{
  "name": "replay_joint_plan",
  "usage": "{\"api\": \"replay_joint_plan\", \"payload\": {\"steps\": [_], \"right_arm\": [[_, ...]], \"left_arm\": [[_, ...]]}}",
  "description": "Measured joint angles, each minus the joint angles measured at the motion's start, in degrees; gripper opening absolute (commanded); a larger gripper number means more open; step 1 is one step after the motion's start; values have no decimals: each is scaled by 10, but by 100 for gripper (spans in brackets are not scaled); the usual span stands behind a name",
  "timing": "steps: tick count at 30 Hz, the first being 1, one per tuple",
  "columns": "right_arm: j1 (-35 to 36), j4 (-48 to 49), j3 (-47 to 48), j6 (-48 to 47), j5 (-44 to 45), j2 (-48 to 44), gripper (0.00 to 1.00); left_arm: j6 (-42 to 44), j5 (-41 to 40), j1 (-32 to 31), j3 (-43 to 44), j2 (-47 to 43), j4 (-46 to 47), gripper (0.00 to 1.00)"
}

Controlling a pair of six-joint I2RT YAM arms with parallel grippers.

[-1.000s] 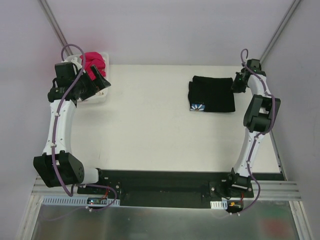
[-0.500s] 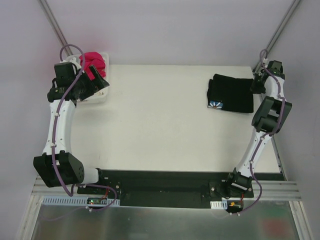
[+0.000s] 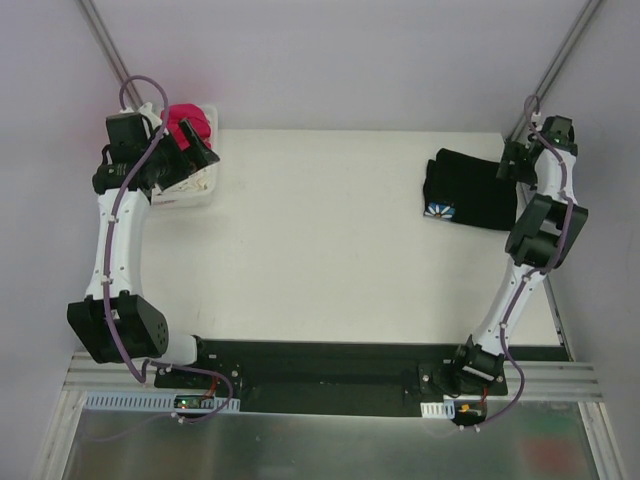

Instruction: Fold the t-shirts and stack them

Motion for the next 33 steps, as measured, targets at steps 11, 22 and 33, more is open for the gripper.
{"api": "replay_joint_plan", "payload": {"steps": [11,22,33], "right_arm": [[0,8,-136,81,-120,-365,96],[5,113,-573,216,-319,-814,96],[5,114,-805,282,-326,-921,96]], "left_arm": [[38,-17,0,40,-22,-33,99],[51,-27,0,1,-92,-76,99],[36,-29,0,-153,-220,-89,99]]}}
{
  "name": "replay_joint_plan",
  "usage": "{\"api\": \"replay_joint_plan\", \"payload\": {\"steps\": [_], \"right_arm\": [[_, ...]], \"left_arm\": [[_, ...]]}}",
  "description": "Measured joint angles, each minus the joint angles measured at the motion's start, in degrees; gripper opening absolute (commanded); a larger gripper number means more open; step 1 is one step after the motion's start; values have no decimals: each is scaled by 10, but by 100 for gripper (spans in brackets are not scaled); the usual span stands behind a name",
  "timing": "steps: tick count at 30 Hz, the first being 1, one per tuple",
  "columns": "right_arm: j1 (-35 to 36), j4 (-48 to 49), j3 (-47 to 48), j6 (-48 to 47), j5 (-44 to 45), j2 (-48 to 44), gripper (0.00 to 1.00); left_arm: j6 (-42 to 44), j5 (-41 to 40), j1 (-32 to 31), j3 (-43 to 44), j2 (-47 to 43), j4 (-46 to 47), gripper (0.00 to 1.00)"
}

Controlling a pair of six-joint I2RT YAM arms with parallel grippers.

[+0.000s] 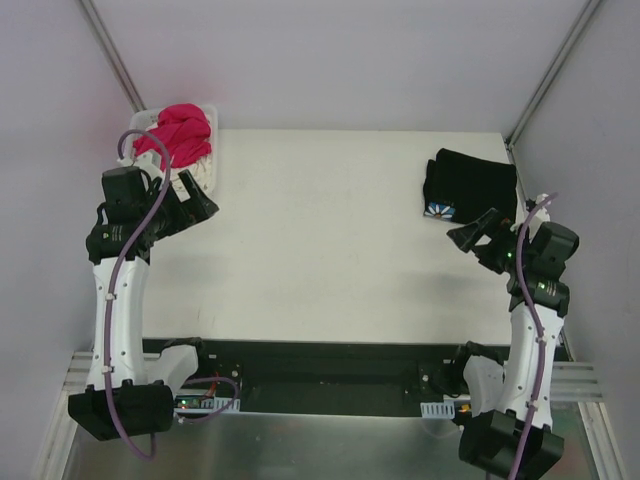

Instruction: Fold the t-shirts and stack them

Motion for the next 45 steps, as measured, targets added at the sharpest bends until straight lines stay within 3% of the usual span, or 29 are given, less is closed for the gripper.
{"api": "replay_joint_plan", "payload": {"steps": [12,45], "right_arm": [[13,22,40,6,-5,75,96],[15,99,66,28,16,105,96]], "left_arm": [[-3,-10,0,-25,-15,5,99],[17,-15,0,-37,-32,18,99]]}}
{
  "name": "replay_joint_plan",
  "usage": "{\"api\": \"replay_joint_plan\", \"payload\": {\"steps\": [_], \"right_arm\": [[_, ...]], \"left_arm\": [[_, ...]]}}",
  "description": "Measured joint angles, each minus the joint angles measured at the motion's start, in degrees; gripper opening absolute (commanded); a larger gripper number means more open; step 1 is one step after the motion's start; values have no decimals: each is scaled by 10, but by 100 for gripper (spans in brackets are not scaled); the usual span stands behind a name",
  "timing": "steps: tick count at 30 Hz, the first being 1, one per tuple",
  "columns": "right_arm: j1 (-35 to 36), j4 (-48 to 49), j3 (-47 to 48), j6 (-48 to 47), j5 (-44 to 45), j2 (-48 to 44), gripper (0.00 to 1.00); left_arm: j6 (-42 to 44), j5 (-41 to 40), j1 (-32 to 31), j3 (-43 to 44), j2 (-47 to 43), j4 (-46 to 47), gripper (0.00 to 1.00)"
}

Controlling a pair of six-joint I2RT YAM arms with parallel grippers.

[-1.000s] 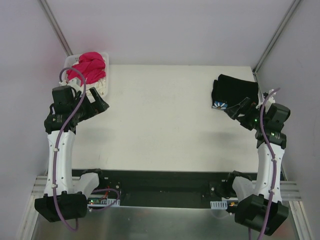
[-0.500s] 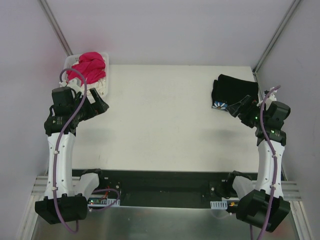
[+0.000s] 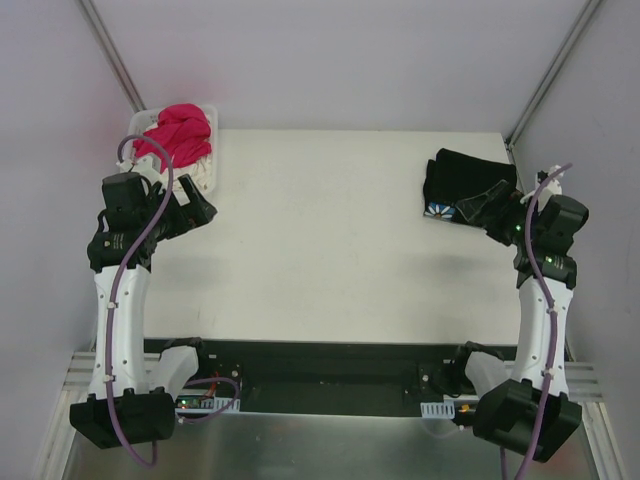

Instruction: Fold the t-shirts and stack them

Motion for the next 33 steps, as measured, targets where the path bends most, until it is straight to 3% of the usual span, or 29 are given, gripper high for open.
{"api": "replay_joint_plan", "payload": {"steps": [18,28,33], "right_arm": [[20,0,36,-6,-1,29,96],[110,-27,111,-46,5,88,96],[114,-33,111,-53,14,88,96]], "left_arm": [[0,0,0,9,0,2,99],[0,0,0,9,-2,3,99],[0,1,0,9,-2,4,99]]}}
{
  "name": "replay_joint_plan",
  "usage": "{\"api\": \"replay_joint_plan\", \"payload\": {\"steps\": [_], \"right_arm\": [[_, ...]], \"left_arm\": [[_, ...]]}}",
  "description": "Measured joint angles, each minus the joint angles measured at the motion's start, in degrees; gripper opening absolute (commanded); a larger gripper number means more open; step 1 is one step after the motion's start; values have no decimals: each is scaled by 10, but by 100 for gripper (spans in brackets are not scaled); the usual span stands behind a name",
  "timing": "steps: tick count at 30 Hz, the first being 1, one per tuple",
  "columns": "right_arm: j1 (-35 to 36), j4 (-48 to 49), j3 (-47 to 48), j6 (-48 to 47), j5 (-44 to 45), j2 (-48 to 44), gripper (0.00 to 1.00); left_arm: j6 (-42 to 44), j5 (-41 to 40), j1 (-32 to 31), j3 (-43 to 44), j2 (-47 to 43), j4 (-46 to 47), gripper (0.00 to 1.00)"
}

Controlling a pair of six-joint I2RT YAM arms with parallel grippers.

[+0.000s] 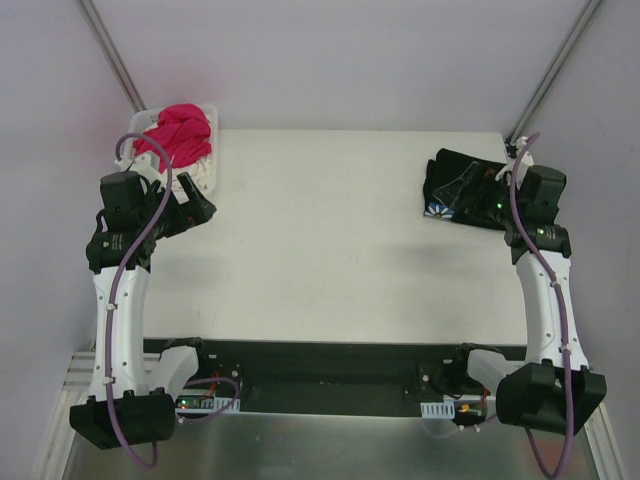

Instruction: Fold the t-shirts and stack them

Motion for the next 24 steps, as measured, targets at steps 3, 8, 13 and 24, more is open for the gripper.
{"api": "replay_joint_plan", "payload": {"steps": [3,8,13,24], "right_arm": [[0,-1,0,-2,2,0,96],[0,-1,-2,-2,4,-1,96],[0,1,-9,1,6,-2,96],[3,22,-12,33,8,-2,96]], "left_arm": [[0,0,0,0,0,0,99],[0,-1,0,0,0,0,99],[1,-2,0,0,-2,0,99],[8,-19,-4,0,-2,0,99]]}}
